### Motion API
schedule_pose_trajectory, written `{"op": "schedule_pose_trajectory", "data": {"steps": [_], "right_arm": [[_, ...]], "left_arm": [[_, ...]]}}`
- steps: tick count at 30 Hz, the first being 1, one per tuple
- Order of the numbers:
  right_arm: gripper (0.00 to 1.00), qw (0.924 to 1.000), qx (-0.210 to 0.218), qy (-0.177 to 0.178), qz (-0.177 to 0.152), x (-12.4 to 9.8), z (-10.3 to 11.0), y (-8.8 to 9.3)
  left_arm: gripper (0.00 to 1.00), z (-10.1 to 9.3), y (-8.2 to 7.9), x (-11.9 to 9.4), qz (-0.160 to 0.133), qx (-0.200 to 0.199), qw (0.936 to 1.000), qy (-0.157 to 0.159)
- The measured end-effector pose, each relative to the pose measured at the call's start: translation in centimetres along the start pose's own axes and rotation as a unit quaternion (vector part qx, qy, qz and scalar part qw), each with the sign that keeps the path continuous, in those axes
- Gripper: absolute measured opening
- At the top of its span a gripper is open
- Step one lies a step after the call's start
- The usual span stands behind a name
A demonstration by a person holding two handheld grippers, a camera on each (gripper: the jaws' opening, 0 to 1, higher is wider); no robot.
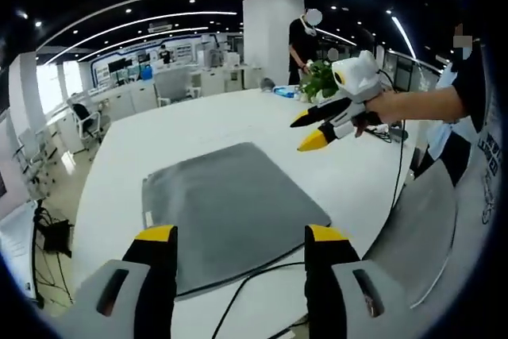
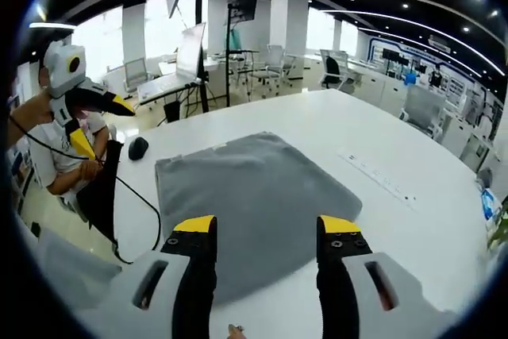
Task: Fold the towel on the table until its edges align and the towel forms a compact rectangular stack.
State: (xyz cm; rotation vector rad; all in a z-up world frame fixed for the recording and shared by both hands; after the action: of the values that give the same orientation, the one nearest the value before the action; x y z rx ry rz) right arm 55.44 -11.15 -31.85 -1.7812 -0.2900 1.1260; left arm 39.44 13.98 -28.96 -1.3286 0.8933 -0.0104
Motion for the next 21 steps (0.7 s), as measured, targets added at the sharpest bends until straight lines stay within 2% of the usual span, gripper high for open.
{"op": "schedule_pose_trajectory", "data": {"steps": [2,7,11,13,18,21], "right_arm": [[0.49,1.0000,0.001,0.002,0.002,-0.1,-0.5,0.2],[0.48,0.9998,0.012,0.009,0.009,0.0,-2.4,0.8],[0.47,0.9996,0.017,0.016,0.018,0.7,-3.9,1.6],[0.47,0.9994,0.019,0.020,0.021,0.7,-4.3,1.7],[0.46,0.9989,0.029,0.027,0.026,1.5,-5.4,2.0],[0.44,0.9985,0.034,0.030,0.030,2.5,-6.3,2.2]], "left_arm": [[0.67,-0.5,0.5,1.3,0.010,0.010,0.9999,0.009],[0.65,-2.7,0.4,4.8,0.020,0.023,0.9986,0.043],[0.65,-4.4,0.9,7.4,0.049,0.058,0.9936,0.083],[0.64,-5.0,1.1,8.4,0.056,0.065,0.9922,0.090],[0.60,-6.3,1.4,10.5,0.054,0.059,0.9917,0.100],[0.58,-7.7,1.7,12.1,0.061,0.057,0.9887,0.124]]}}
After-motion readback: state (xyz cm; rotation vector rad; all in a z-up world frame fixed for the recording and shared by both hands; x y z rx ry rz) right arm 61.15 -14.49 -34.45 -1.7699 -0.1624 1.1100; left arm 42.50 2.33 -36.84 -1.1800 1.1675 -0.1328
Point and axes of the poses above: the point that each gripper's makers call its tool centre point, and the gripper's own axes: x roughly forward along the fingers, z roughly to its left, y roughly out of its underside, the point moved 9 cm from there along -x, roughly backward along the fingers, and after that the axes turned 6 degrees about y, right-handed, at the moved point
